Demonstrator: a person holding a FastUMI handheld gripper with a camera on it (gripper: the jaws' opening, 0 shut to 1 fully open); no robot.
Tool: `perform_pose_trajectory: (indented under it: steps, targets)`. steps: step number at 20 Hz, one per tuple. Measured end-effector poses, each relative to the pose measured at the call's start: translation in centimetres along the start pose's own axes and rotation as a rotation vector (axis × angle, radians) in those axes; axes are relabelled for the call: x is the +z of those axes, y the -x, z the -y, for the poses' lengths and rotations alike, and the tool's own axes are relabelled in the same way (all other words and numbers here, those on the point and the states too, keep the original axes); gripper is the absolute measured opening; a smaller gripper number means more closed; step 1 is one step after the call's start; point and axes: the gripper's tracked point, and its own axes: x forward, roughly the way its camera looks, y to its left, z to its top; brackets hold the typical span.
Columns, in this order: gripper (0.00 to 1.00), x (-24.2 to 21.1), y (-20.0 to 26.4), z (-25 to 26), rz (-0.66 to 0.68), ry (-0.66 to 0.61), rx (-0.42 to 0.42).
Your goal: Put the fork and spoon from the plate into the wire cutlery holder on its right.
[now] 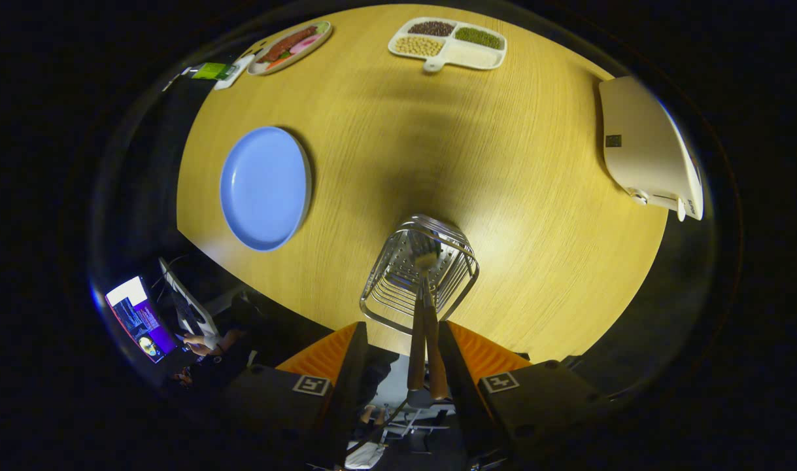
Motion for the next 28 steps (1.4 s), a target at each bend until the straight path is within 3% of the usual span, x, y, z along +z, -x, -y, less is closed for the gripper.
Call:
perform_pose_trajectory:
  steps: [3, 4, 12, 17, 28]
  targets:
    - [0.99, 0.3, 2.0, -0.7, 0.204, -0.005, -0.004]
    - [1.00, 0.4, 2.9, -1.1, 0.279, 0.003, -0.001]
    - [0.99, -0.4, 13.6, -3.7, 0.847, -0.047, -0.100]
    - [0.99, -1.6, 19.9, -5.9, 1.130, -0.024, -0.169]
    - [0.99, -6.0, 28.4, -9.1, 1.534, -0.023, -0.287]
